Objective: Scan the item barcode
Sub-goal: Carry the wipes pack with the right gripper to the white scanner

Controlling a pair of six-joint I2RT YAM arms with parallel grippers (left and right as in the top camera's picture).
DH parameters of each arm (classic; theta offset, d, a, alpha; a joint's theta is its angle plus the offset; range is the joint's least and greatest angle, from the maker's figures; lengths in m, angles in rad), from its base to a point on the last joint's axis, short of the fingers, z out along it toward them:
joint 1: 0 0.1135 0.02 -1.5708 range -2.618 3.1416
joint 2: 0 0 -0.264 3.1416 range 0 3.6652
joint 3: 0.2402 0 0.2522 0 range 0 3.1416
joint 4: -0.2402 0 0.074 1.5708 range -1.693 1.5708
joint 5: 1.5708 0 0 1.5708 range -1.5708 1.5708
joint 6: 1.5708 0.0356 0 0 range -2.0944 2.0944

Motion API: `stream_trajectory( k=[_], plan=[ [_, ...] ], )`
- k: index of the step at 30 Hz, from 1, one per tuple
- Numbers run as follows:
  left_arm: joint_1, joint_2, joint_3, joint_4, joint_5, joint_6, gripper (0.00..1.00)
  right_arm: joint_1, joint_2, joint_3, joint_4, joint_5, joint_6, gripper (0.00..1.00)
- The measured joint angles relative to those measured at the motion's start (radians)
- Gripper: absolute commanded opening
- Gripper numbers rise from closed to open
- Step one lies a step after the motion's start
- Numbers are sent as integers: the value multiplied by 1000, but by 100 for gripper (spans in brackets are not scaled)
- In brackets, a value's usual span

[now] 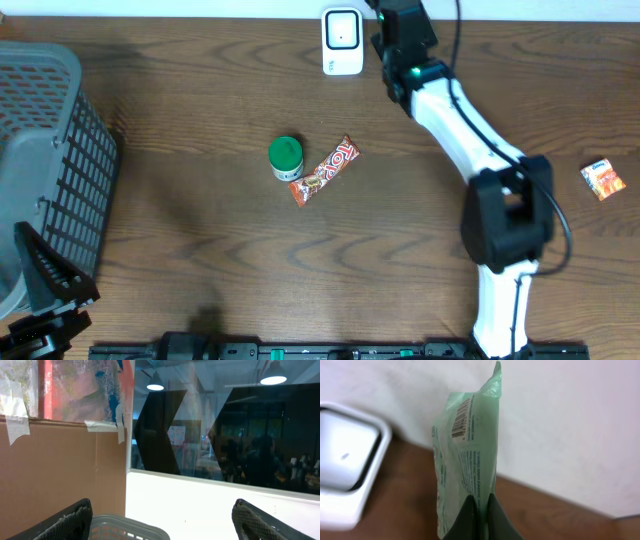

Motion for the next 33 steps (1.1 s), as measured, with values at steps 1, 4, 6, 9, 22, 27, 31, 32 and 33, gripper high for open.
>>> stream_trajectory(
  k=[1, 4, 6, 9, 22, 27, 31, 32, 33],
  plan=[
    [0, 0, 0, -1, 0, 0, 89, 3, 36, 36, 17, 25, -29, 1],
    [0, 0, 0, -3, 0, 0, 89, 30, 154, 133, 90, 111, -151, 1],
    [0, 0, 0, -9, 0, 0, 89, 54, 218, 168, 161, 161, -253, 1],
    [0, 0, 0, -19, 0, 0, 89, 94, 294, 188, 269, 222, -425, 1],
    [0, 0, 0, -56, 0, 0, 89, 183, 471, 202, 379, 470, -1062, 1],
    [0, 0, 0, -61, 0, 0, 89, 184, 478, 203, 360, 551, -1174, 1],
    [0, 0, 0, -61, 0, 0, 89, 187, 478, 203, 360, 576, -1204, 1],
    [0, 0, 0, -61, 0, 0, 89, 187, 478, 203, 361, 581, -1205, 1],
    [0, 0, 0, -61, 0, 0, 89, 189, 478, 203, 364, 583, -1207, 1]
  ],
)
